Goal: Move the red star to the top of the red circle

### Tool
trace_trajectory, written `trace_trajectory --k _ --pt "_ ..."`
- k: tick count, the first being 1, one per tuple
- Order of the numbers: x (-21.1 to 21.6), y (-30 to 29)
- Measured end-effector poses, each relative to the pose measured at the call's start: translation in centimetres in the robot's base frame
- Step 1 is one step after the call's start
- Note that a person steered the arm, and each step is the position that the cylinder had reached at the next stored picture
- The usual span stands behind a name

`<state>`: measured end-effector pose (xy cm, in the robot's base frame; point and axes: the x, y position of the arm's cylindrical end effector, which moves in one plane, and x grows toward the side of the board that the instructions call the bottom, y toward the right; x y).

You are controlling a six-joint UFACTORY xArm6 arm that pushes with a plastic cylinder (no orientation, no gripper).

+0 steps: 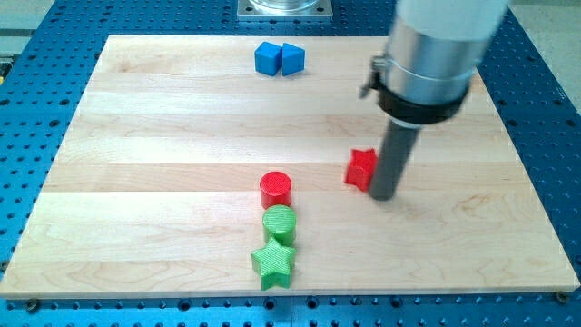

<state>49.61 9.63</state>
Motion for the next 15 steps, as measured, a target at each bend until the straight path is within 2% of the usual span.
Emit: trace_trajectory --k 1,3,6,7,8,9,13,15 --pt "-1.0 -1.9" --pt "-1.0 -1.9" --pt "-1.2 1.8" --pt "-4.3 4.0" --pt "-5.0 3.6" --pt "-5.8 -2.4" --pt "-6.1 -7.9" --pt "-5.3 -0.7"
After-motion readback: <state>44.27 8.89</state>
